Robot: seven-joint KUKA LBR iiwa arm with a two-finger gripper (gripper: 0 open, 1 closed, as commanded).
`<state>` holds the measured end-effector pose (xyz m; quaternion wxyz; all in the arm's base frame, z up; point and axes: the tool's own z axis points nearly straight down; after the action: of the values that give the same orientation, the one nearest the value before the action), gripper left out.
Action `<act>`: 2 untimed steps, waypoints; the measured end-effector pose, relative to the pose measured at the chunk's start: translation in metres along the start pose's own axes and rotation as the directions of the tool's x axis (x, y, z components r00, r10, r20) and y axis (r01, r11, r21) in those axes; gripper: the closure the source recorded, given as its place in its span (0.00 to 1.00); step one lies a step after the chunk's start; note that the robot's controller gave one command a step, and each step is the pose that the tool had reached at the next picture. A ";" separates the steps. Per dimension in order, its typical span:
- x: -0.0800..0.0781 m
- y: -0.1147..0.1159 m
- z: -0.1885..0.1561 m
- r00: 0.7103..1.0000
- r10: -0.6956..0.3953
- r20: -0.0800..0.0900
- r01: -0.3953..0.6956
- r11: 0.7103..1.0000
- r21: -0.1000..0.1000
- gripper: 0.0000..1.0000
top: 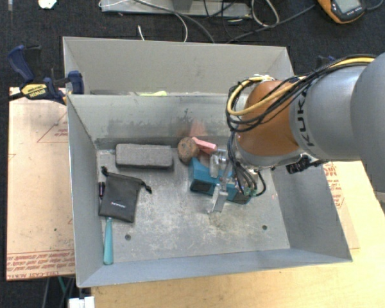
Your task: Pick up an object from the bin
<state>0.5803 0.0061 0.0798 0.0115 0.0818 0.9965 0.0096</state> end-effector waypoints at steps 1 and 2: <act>-0.001 -0.010 -0.003 0.998 -0.059 0.006 0.059 0.998 0.005 0.00; -0.024 -0.002 0.000 0.985 -0.174 0.017 0.174 0.985 0.002 0.00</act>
Offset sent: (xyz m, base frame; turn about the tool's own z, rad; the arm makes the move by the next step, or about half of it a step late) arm 0.0203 -0.0055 -0.0046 -0.1772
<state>0.6040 -0.0004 0.0802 0.0206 -0.0055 0.9997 0.0075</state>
